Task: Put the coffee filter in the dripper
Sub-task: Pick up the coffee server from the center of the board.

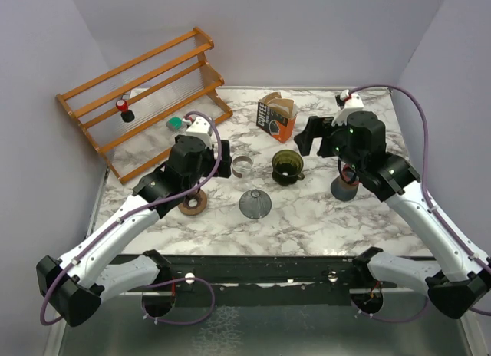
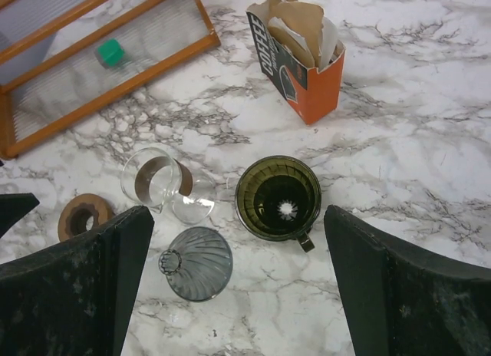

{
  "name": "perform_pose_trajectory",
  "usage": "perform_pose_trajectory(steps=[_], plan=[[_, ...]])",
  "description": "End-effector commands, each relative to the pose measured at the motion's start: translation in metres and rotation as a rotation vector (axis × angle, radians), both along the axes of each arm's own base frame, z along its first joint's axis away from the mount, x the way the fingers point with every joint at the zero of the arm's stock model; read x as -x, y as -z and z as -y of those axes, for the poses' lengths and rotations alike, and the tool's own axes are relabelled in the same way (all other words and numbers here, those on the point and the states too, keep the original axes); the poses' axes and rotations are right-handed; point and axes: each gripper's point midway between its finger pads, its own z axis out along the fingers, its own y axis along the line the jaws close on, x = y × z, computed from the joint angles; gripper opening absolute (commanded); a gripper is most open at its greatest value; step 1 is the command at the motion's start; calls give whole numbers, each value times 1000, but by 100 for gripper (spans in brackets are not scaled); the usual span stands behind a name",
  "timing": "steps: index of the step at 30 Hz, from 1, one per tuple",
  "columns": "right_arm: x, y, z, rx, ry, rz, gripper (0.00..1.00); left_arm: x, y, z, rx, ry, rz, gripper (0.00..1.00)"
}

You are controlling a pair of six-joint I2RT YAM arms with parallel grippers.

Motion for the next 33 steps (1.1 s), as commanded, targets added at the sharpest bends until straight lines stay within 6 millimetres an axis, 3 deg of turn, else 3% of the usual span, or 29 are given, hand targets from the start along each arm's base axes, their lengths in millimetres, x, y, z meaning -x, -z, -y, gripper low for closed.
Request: perform_pose_trajectory(steps=[1,12,19,27,33], plan=[[4,12,13,59,34,-31,100,3,8,-1,16,-9,-25,99],[7,58,28,229,42,-146,96,8,17,3,45,-2,-64,99],[6,85,21,258,18,-235,94,7,25,6,56,-8,-95,98],[-2,105,26,273,93,-277,93,-13,50,12,118,-99,-212,91],[5,118,15,241,37,-315,93,-24,66,21,133,-111,-275,84]])
